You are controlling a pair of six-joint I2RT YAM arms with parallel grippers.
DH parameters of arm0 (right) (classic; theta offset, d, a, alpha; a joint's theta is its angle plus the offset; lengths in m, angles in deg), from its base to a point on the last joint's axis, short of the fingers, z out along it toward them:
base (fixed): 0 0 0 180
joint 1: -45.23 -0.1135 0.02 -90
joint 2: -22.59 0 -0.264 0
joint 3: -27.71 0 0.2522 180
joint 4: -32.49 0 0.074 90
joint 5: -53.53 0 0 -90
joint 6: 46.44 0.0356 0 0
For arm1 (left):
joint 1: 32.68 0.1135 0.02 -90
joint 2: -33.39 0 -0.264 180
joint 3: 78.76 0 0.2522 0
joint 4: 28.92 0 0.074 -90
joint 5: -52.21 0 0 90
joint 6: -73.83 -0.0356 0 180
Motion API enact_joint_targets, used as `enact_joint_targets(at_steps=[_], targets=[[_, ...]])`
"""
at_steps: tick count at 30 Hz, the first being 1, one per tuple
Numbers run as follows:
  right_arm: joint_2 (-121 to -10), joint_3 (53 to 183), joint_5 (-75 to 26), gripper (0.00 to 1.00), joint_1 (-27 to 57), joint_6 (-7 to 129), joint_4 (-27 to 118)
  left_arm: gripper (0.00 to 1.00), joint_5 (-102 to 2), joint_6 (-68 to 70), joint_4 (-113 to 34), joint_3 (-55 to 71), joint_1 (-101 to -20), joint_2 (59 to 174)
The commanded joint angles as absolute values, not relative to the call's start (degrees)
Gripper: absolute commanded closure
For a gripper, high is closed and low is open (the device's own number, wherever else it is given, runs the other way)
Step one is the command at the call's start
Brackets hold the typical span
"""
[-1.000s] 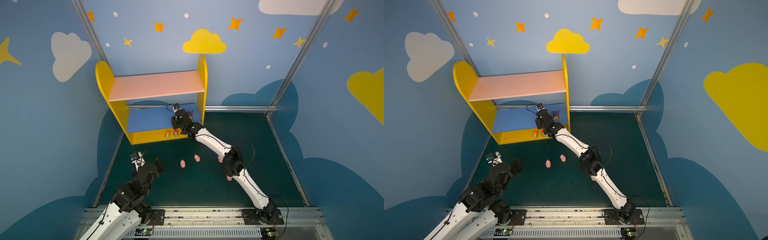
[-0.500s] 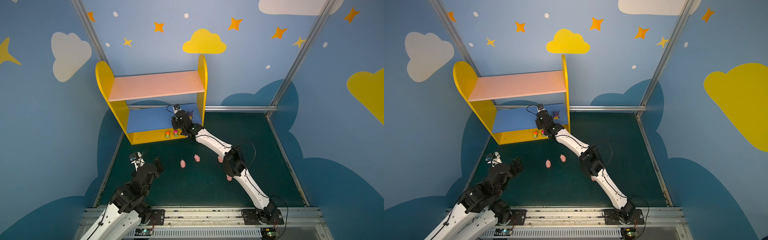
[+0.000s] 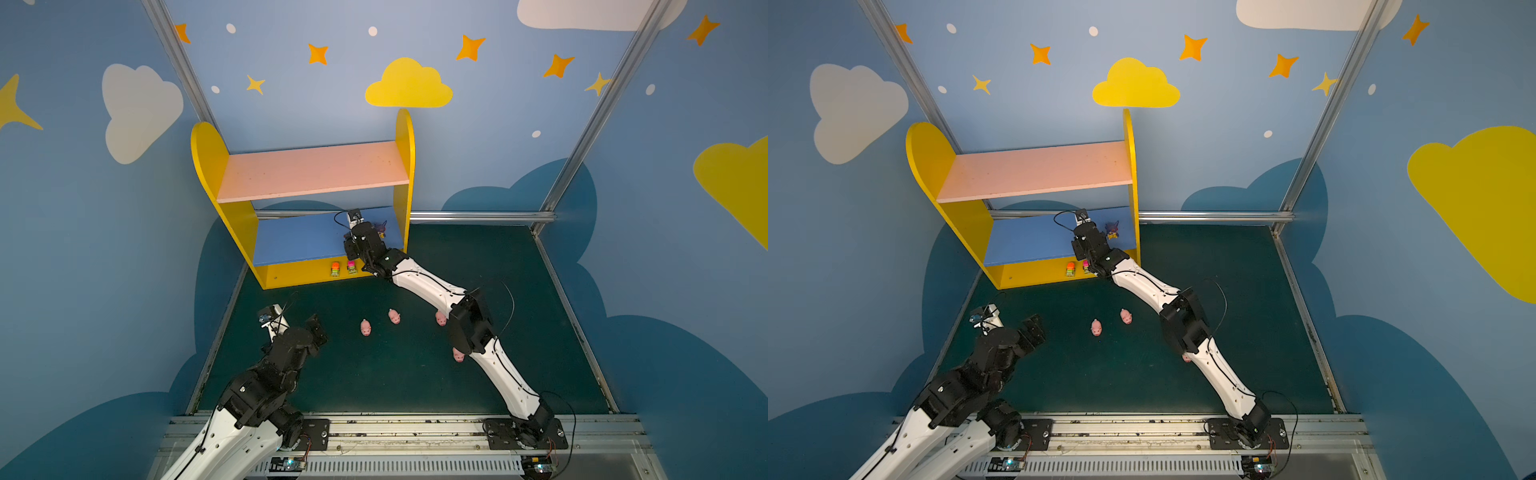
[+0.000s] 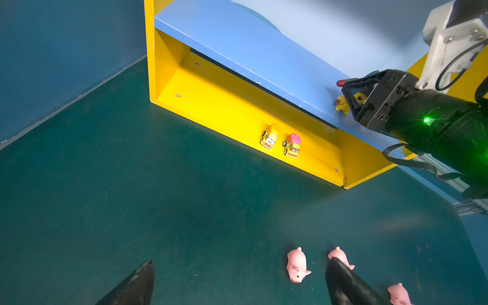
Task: Organize plastic toys on shelves
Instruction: Place the plastic toy on the shelf.
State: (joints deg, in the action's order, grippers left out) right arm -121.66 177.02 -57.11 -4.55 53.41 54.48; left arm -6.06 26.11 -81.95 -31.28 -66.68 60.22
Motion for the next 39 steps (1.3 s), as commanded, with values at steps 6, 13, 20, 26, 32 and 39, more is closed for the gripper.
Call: enact_joint_targets(at_steps=[6,13,20,26,32,39], targets=[[-118.52,173.49,-58.03,0.6,-4.96,53.64,53.8,0.0,-5.62,26.1,-82.85,-31.69,-66.38,59.58],[-118.32,173.31,-57.91,0.51,-5.04,53.57,53.65,0.0,-5.62,26.1,-82.94,-31.52,-66.39,59.54],[-118.04,173.22,-57.92,0.4,-5.04,53.23,53.5,0.0,-5.53,25.84,-82.94,-31.25,-66.4,59.56],[-117.6,172.89,-57.22,0.3,-5.17,53.07,53.47,0.0,-5.44,25.58,-82.94,-31.16,-66.38,59.58],[-116.1,171.46,-56.12,0.23,-5.13,53.2,52.81,0.0,-5.36,25.58,-83.12,-30.98,-66.39,59.46],[-112.84,167.69,-55.99,0.17,-5.42,53.31,51.19,0.0,-5.53,25.66,-83.2,-31.15,-66.42,58.45]])
